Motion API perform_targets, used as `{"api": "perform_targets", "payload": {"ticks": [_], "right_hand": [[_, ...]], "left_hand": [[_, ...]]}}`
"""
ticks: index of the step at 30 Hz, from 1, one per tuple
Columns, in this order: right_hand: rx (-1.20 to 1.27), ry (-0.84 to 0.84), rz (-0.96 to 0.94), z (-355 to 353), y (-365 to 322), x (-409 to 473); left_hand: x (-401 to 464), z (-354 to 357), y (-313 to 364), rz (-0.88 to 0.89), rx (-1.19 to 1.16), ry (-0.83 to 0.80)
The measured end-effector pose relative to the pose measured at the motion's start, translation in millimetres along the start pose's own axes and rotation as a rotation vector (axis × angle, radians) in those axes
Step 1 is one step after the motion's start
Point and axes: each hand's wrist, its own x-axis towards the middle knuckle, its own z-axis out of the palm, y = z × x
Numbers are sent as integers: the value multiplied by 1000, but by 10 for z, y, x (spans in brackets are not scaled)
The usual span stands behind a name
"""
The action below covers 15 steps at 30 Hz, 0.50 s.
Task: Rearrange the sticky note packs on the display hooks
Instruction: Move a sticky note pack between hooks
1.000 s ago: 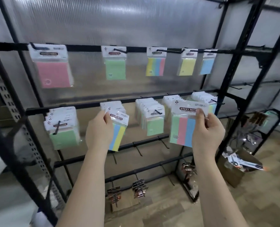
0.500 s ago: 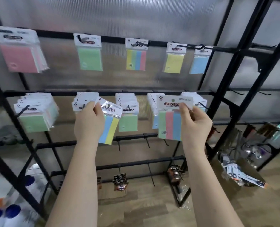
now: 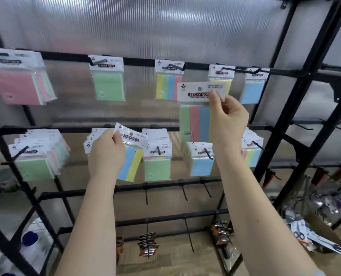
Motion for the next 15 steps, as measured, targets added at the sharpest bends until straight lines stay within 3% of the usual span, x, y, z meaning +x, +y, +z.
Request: {"api": "perform_targets", "payload": {"ticks": [15], "right_hand": [[82,35,80,589,-41,437]], "left_hand": [[459,190,-19,99,-76,71]]}}
